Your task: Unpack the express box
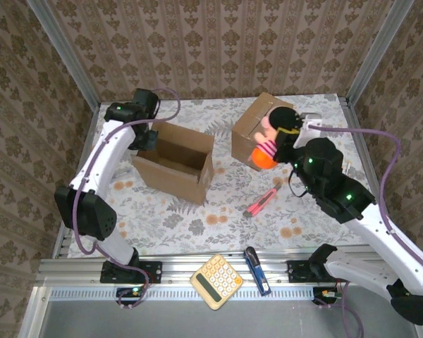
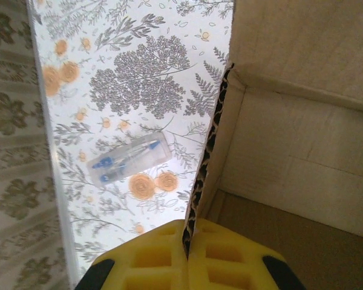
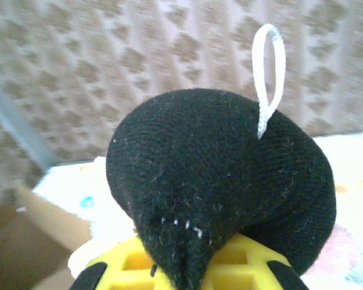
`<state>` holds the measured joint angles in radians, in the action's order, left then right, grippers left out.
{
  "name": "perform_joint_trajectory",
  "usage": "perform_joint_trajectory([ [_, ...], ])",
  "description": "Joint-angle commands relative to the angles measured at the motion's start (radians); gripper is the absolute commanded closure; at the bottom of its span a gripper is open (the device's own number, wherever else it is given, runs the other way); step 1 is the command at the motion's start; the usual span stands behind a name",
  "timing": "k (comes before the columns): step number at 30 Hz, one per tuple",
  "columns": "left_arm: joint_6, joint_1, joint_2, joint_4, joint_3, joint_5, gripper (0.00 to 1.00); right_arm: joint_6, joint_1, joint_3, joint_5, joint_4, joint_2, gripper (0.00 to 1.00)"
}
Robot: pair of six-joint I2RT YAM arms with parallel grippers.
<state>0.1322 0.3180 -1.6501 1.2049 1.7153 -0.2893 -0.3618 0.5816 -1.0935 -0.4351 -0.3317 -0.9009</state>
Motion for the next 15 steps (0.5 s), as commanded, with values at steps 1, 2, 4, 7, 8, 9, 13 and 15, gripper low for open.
perform_joint_trajectory([
  [1, 0.106, -0.039, 0.038, -0.074, -0.021, 0.139, 1.00, -0.046, -0.126, -0.020, 0.002, -0.169, -0.018, 1.00],
  [2, 0.119, -0.048, 0.046, -0.094, -0.035, 0.167, 1.00, -0.047, -0.183, -0.020, 0.035, -0.192, -0.033, 1.00],
  [4, 0.145, -0.060, 0.056, -0.125, -0.055, 0.213, 1.00, -0.052, -0.274, -0.008, 0.083, -0.238, -0.074, 1.00],
  [7, 0.183, -0.073, 0.077, -0.172, -0.092, 0.251, 1.00, -0.055, -0.398, 0.030, 0.139, -0.250, -0.139, 1.00],
  [8, 0.200, -0.079, 0.085, -0.190, -0.107, 0.264, 1.00, -0.057, -0.426, 0.047, 0.147, -0.243, -0.158, 1.00],
  [9, 0.212, -0.085, 0.091, -0.204, -0.120, 0.279, 1.00, -0.058, -0.445, 0.062, 0.150, -0.234, -0.173, 1.00],
  [13, 0.266, -0.100, 0.120, -0.270, -0.171, 0.322, 1.00, -0.062, -0.510, 0.122, 0.140, -0.197, -0.238, 1.00],
  [15, 0.283, -0.106, 0.128, -0.285, -0.183, 0.330, 1.00, -0.061, -0.538, 0.139, 0.134, -0.176, -0.271, 1.00],
])
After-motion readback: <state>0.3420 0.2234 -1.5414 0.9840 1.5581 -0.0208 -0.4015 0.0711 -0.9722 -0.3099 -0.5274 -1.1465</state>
